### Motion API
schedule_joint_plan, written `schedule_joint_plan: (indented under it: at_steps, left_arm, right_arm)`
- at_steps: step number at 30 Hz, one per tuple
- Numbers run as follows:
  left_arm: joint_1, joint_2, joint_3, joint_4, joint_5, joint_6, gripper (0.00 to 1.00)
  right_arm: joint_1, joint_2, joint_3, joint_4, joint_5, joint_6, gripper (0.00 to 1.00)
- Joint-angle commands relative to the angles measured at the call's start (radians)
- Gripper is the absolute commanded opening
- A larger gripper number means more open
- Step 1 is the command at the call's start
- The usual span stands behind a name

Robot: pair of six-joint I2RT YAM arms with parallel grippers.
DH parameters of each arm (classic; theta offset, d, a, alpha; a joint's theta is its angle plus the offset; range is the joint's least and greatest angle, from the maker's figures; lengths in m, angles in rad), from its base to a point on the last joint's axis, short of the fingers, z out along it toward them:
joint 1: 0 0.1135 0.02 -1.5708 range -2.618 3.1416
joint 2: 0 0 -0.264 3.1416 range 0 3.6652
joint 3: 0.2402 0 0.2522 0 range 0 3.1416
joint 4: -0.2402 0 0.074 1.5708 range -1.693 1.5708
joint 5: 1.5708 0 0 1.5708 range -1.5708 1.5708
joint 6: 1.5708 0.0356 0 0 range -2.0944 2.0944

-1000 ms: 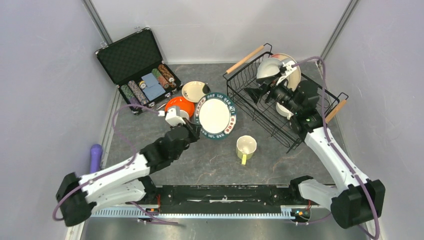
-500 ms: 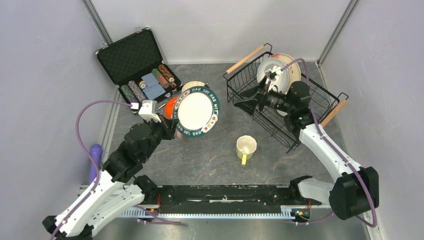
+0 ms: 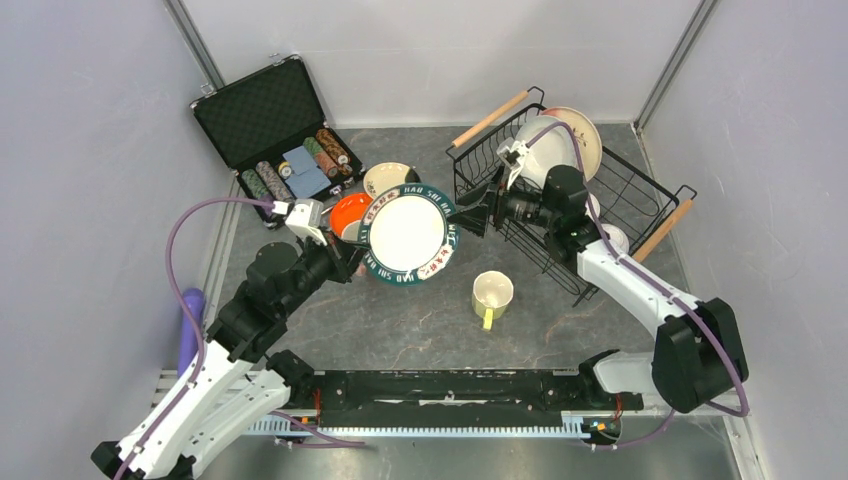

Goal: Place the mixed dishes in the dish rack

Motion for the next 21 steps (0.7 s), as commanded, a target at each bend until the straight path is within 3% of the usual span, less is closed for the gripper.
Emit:
schedule_joint_plan:
  at_steps: [1,7,8,12,14,18,21]
  left_arm:
    - [0.012,-0.018,0.018,0.105,0.065,0.004,0.02]
    - [0.02,-0.02,0.013,0.124,0.08,-0.009,0.02]
    - [0.021,-0.022,0.011,0.131,0.084,-0.013,0.02]
    - [0.027,-0.015,0.006,0.141,0.085,-0.022,0.02]
    - [0.031,-0.005,0.005,0.141,0.084,-0.027,0.04]
    - [0.033,-0.003,0.008,0.129,0.093,0.003,0.61]
    - [0.033,-0.023,0.005,0.114,0.083,0.043,0.81]
  right_arm:
    - [0.016,0.022,0.02,0.041,0.037,-0.022,0.71]
    - [0.028,0.046,0.028,0.051,-0.01,-0.007,0.58]
    - [0.03,0.051,0.029,0.057,-0.024,-0.006,0.52]
    - [0.032,0.067,0.074,0.0,-0.058,-0.029,0.02]
    - [0.031,0.058,0.093,-0.028,-0.051,-0.048,0.0]
    - [0.03,0.005,0.135,-0.114,0.065,-0.122,0.0]
    - [0.027,-0.043,0.194,-0.172,0.202,-0.167,0.0]
